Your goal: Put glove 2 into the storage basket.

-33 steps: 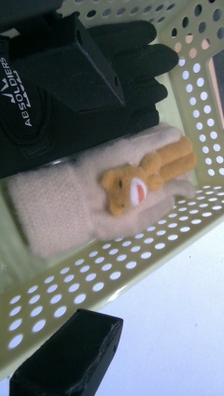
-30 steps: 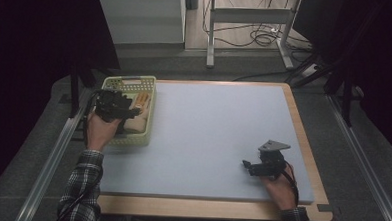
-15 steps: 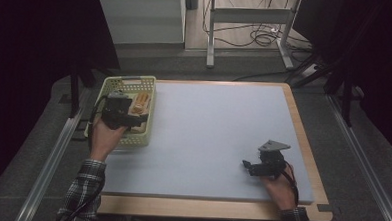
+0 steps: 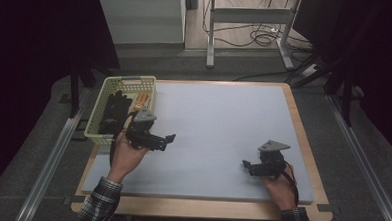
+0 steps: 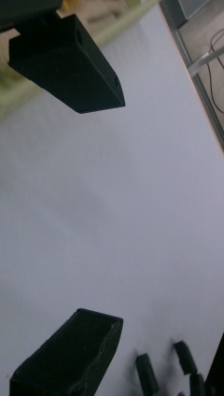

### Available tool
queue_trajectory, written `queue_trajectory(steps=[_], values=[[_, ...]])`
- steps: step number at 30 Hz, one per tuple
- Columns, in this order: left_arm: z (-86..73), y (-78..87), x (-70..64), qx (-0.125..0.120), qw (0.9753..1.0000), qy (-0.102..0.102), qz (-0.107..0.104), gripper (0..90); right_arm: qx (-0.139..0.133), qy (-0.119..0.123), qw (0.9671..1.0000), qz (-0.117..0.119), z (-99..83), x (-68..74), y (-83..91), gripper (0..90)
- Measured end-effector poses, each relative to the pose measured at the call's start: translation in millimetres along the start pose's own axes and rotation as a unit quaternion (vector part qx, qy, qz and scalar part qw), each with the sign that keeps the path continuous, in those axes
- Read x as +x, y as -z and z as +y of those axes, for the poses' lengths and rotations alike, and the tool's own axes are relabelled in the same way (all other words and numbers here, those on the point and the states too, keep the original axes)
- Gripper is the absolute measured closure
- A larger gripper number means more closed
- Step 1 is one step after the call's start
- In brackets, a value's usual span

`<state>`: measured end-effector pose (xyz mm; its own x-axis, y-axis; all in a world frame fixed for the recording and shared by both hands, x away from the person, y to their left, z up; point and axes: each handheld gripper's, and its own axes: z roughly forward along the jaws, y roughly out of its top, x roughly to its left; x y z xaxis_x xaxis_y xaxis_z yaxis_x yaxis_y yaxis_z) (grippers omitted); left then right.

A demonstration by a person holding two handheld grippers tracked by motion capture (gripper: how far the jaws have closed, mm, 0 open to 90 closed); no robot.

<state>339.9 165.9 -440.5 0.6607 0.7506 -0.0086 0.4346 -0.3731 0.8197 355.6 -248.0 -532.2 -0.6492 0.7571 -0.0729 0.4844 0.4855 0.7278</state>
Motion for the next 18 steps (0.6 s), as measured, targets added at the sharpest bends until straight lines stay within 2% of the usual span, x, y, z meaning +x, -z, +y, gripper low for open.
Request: queue_trajectory(steps=[5,9,13,18], values=[[-9.7,-16.0,-24.1,0.000,0.9995,-0.012,-0.028,0.3,0.000,0.000,1.0000,0.000,0.0,0.0,0.0,14.8],[-24.1,-31.6,-37.8,0.007,0.9990,-0.019,-0.039,0.3,0.000,0.000,1.0000,0.000,0.0,0.1,0.0,14.8],[-41.1,-46.0,-45.1,0.021,0.9984,-0.016,-0.051,0.0,0.000,0.000,1.0000,0.000,0.0,0.0,0.0,14.8],[-63.4,-61.8,-49.2,0.054,0.9975,-0.015,-0.044,0.0,0.000,0.000,1.0000,0.000,0.0,0.1,0.0,14.9]])
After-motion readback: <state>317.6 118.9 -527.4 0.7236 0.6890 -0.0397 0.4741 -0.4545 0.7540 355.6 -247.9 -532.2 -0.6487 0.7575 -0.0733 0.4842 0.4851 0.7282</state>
